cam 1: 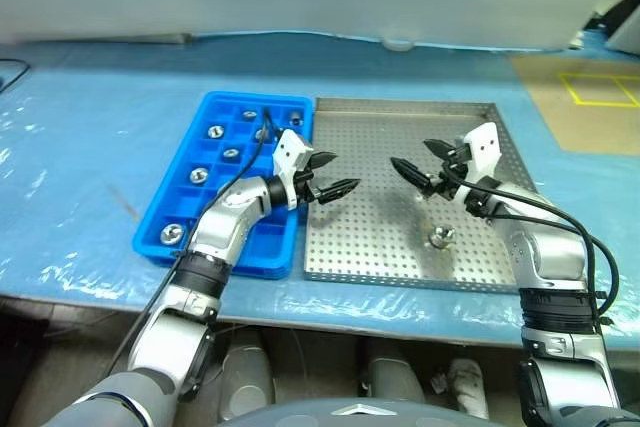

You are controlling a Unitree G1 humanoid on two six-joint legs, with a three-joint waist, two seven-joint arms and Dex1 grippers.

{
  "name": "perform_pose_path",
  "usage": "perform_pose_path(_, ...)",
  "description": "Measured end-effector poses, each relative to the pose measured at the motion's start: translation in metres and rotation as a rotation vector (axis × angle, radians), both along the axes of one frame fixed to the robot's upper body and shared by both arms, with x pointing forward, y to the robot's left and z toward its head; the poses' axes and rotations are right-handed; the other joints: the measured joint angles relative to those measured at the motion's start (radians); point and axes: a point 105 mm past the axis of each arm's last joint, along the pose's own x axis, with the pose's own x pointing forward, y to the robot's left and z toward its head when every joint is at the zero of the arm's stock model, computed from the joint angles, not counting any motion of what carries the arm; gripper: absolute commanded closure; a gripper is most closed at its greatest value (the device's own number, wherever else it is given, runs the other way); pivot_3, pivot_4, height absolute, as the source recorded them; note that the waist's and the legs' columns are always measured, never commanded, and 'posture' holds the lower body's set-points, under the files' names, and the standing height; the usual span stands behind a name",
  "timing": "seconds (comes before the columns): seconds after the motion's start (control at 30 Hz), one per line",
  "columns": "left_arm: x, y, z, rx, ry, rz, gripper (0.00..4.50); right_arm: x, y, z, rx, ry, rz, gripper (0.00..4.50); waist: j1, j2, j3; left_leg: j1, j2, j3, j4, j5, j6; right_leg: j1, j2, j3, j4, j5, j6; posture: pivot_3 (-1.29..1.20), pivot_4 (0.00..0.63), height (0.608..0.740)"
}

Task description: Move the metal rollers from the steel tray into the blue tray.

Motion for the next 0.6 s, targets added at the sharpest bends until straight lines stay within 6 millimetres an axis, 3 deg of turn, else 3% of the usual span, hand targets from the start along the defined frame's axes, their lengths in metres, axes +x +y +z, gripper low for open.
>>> perform_pose_path(0.23,-0.008,-0.022,-0.016,0.036,0.013,-0.132,0.25,0.004,-0.031,-0.012,-0.001,0.07,-0.253,0.0,-0.061,0.0,0.0,0.002,0.0,0.006,0.0,-0.004,0.007,-0.002,0.0,0.005,-0.001,0.0,0.0,-0.38,0.15,0.74)
perform_pose_path(0.6,-0.01,-0.018,-0.019,0.081,-0.043,-0.139,0.25,0.013,0.004,-0.04,0.018,0.217,-0.148,0.0,-0.058,0.0,0.0,0.003,0.001,0.008,0.001,-0.005,0.008,-0.001,0.0,0.006,-0.001,0.0,0.0,-0.28,0.15,0.74)
